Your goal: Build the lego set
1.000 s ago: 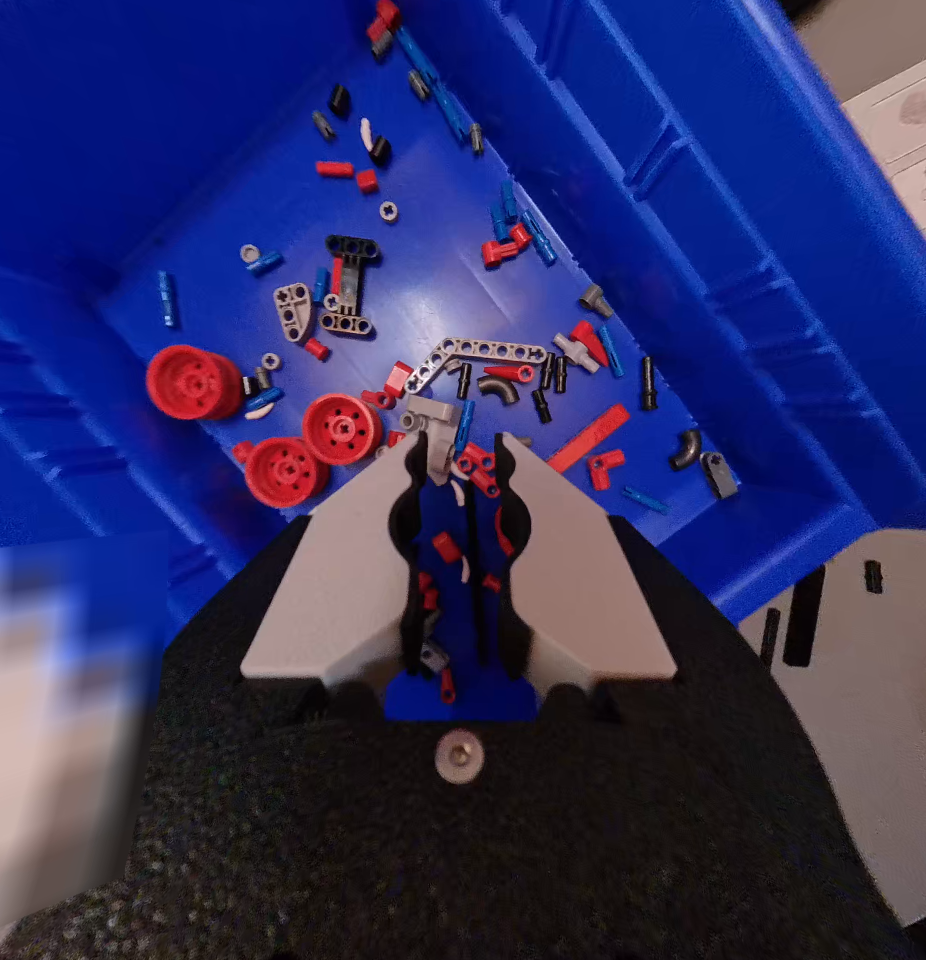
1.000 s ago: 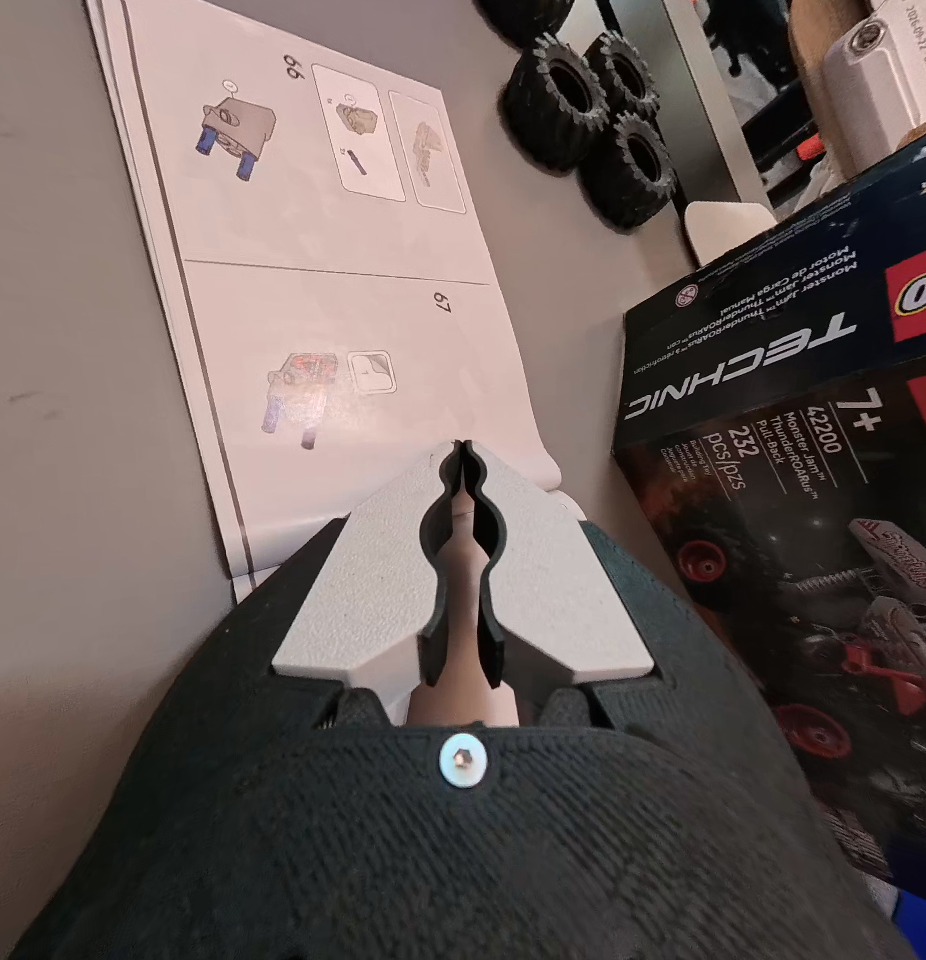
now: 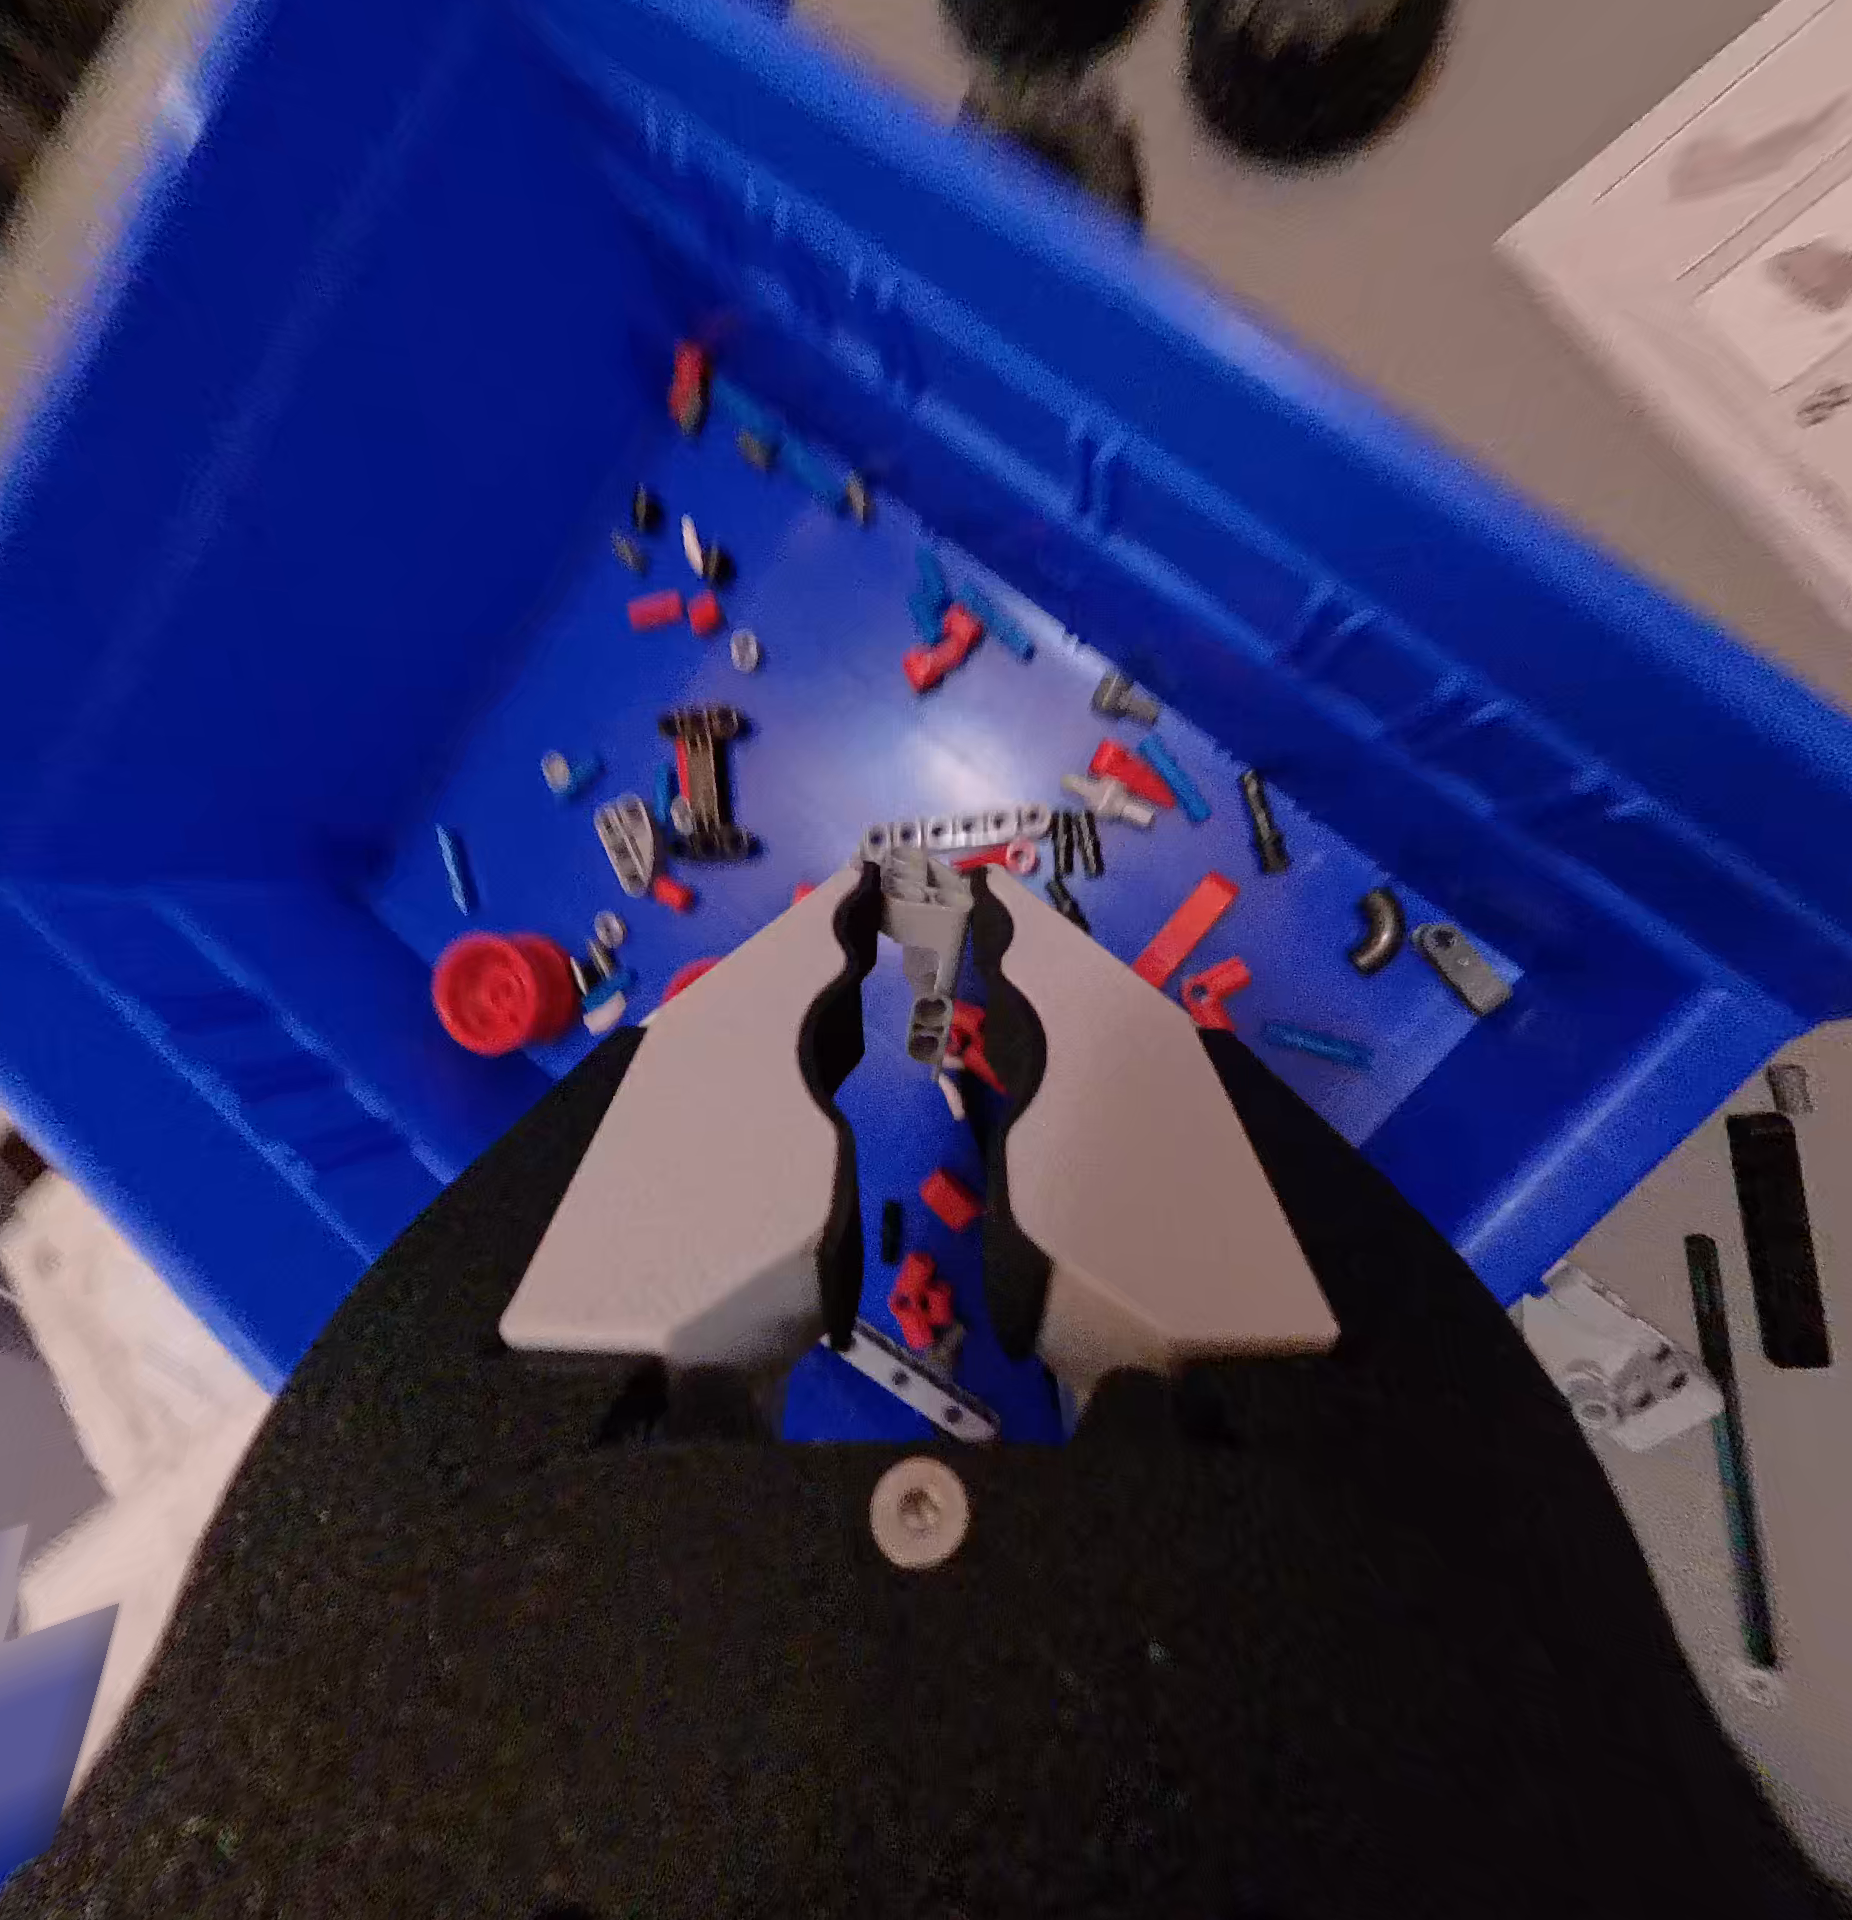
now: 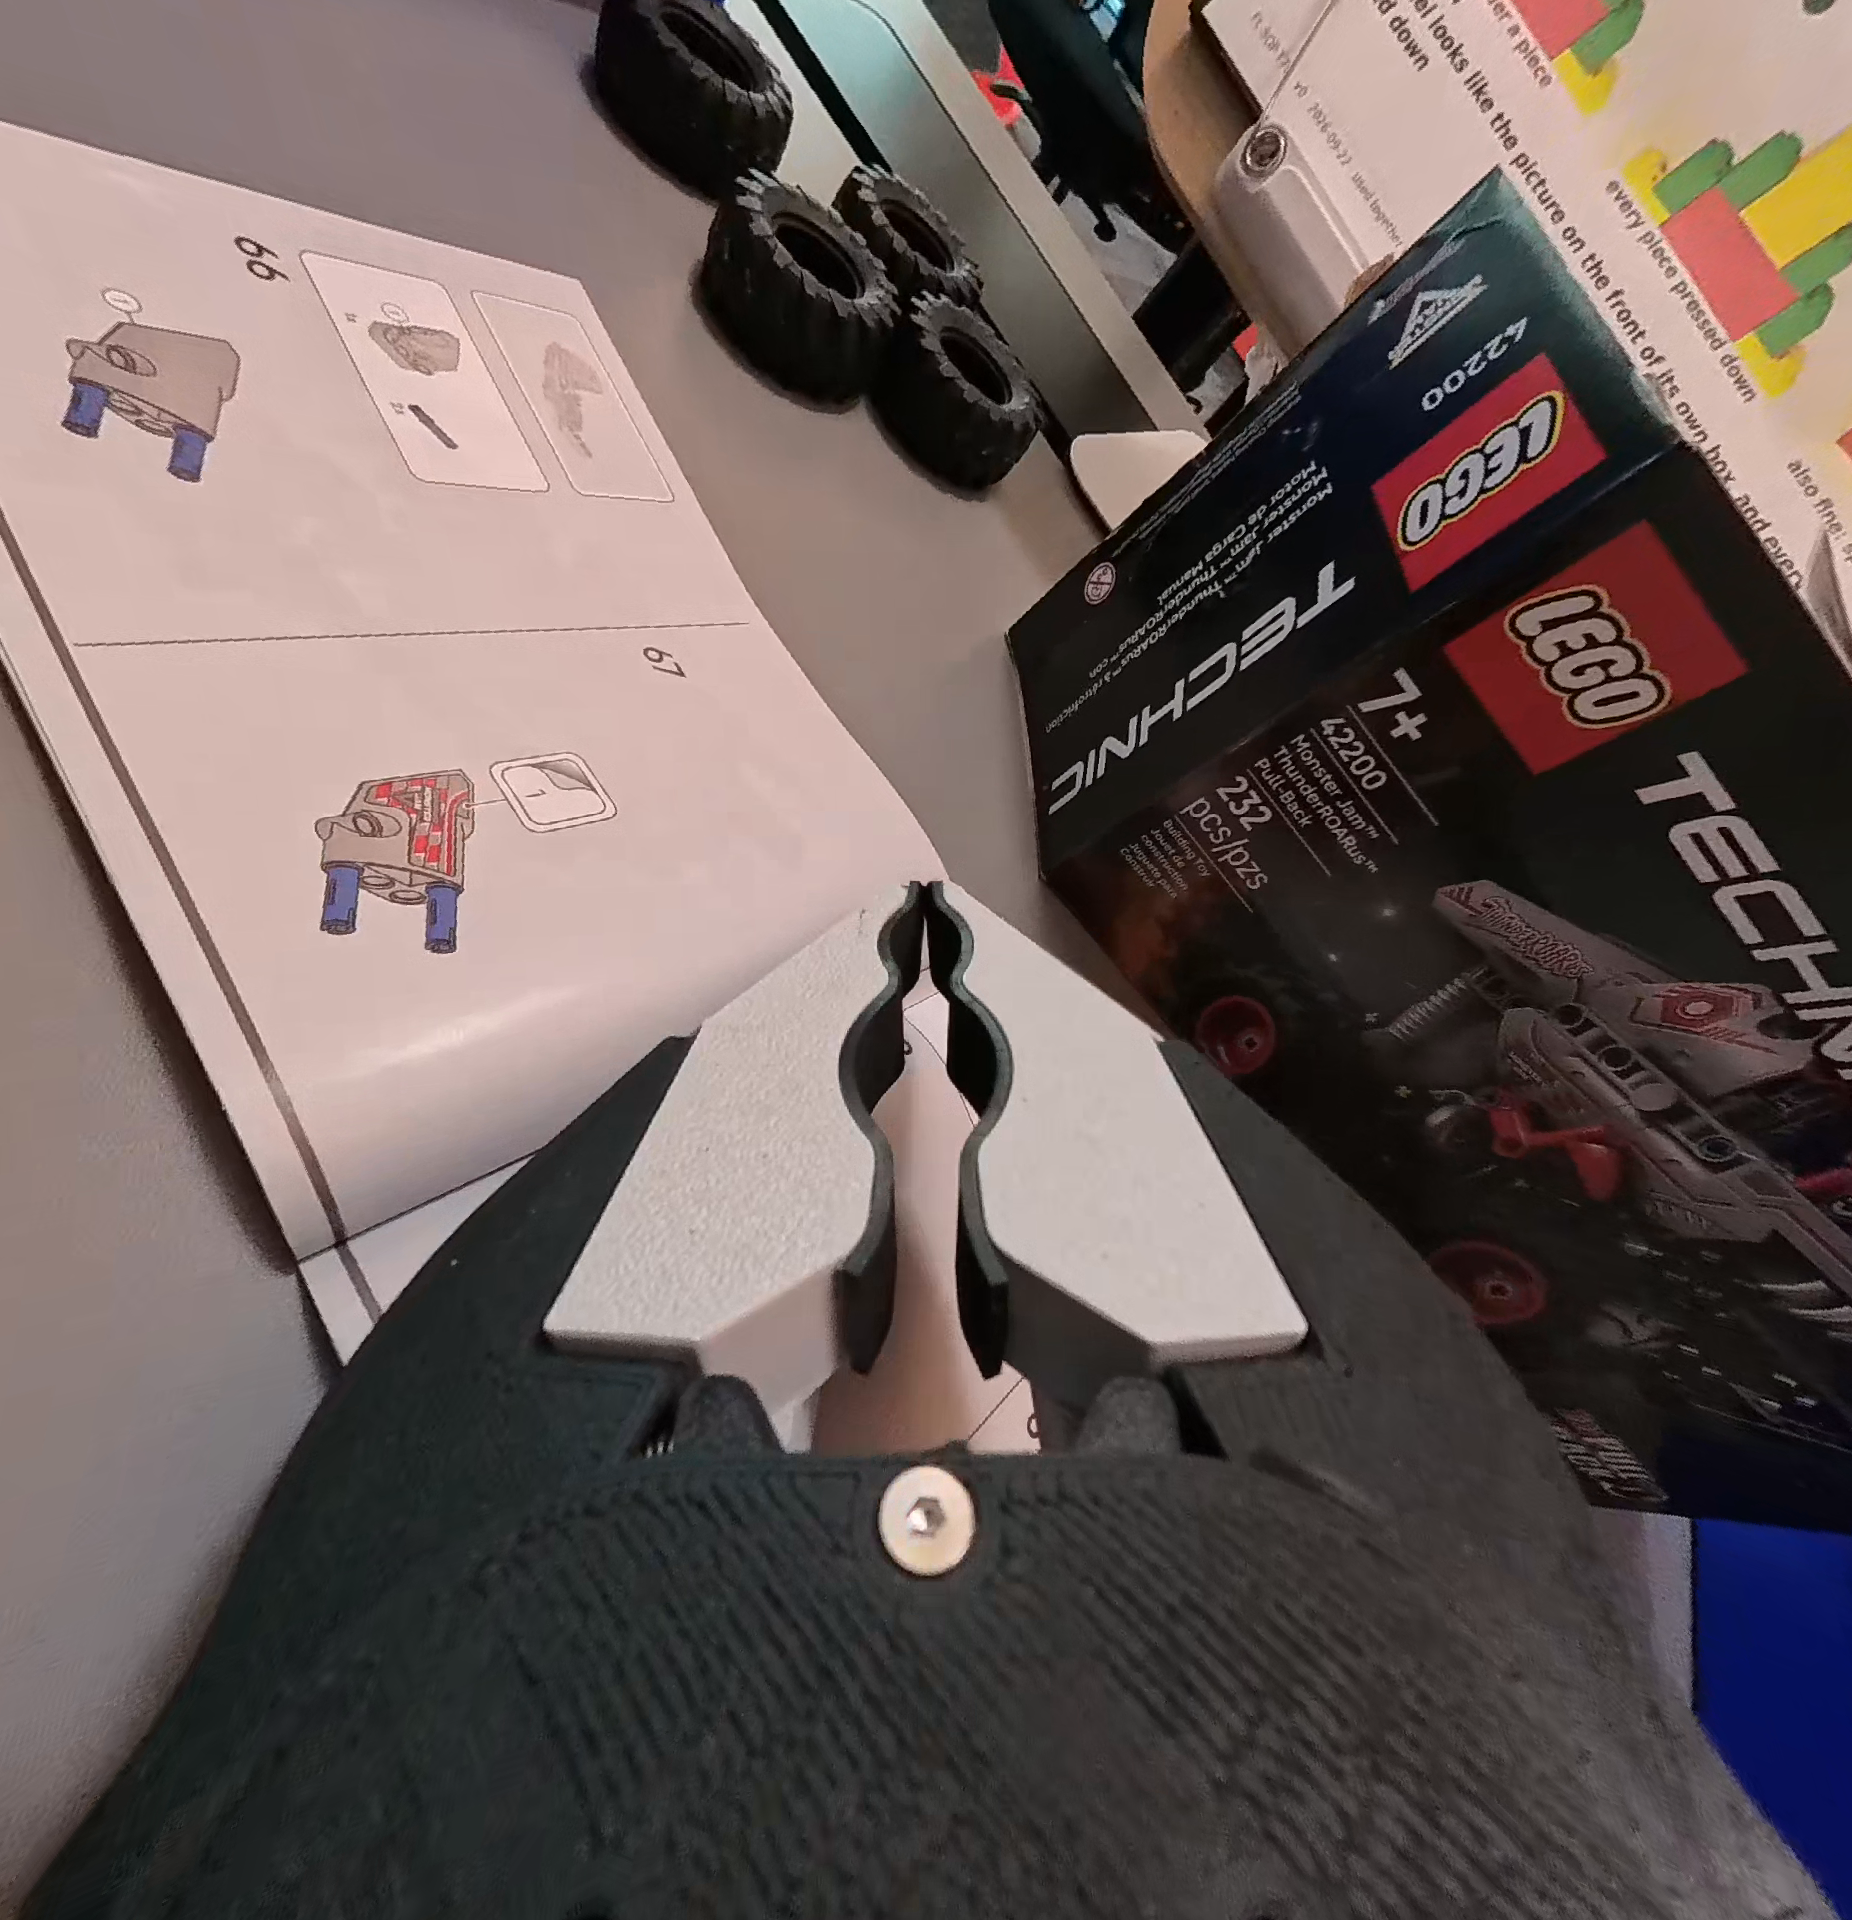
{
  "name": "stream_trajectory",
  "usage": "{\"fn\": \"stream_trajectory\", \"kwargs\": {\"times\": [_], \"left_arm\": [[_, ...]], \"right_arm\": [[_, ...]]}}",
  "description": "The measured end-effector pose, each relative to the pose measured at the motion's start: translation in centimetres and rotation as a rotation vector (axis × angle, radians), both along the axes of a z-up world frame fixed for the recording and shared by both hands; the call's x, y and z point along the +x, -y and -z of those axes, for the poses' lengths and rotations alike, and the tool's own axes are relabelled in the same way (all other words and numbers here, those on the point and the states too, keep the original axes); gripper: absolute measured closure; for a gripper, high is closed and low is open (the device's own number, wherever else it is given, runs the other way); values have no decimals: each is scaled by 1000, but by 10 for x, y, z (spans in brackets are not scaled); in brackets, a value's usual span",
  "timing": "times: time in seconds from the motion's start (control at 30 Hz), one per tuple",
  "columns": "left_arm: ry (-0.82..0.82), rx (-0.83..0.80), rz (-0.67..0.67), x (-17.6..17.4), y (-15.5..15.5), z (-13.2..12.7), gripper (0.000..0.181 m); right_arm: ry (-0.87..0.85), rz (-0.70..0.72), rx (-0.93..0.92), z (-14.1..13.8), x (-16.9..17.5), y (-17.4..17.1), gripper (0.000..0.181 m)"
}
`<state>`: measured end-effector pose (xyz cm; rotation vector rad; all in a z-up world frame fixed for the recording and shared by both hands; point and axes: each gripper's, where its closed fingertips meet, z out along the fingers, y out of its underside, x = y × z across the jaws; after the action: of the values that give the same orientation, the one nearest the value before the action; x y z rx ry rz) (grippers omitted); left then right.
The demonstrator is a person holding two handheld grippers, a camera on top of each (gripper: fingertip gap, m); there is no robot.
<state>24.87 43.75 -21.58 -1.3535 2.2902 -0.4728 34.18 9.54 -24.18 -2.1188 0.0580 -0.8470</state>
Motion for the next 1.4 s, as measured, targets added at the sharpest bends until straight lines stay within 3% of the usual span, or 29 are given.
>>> {"fn": "stream_trajectory", "kwargs": {"times": [0.17, 0.23, 0.27, 0.4, 0.43, 0.5, 0.57, 0.67, 0.73, 0.87, 1.03, 1.2, 1.4], "left_arm": [[462, 122, 406, 16, 65, -77, 167], [608, 237, 594, 9, 100, -96, 167], [661, 319, 657, 7, 115, -101, 167], [788, 667, 864, 2, 165, -101, 167], [810, 716, 902, -1, 177, -100, 167], [834, 707, 993, -12, 205, -96, 167], [795, 624, 1073, -26, 228, -86, 168], [756, 468, 1083, -37, 245, -83, 167], [744, 396, 1111, -45, 251, -83, 168], [784, 438, 1161, -51, 254, -87, 168], [801, 539, 1209, -53, 253, -84, 168], [805, 576, 1181, -47, 254, -81, 168], [851, 393, 1103, -48, 258, -97, 158]], "right_arm": [[-41, -2, 80, -10, 1, 0, 177], [-127, -33, 173, -19, -5, -5, 165], [-204, -55, 213, -23, -11, -10, 148], [-472, -308, 453, -71, -72, -59, 126], [-532, -393, 518, -87, -93, -71, 134], [-643, -508, 629, -111, -122, -90, 151], [-670, -577, 631, -114, -142, -103, 151], [-589, -586, 554, -104, -155, -114, 137], [-573, -599, 561, -106, -161, -118, 142], [-605, -620, 589, -108, -166, -117, 141], [-830, -645, 742, -123, -161, -112, 145], [-831, -601, 765, -123, -159, -119, 150], [-948, -713, 900, -136, -161, -105, 155]]}}
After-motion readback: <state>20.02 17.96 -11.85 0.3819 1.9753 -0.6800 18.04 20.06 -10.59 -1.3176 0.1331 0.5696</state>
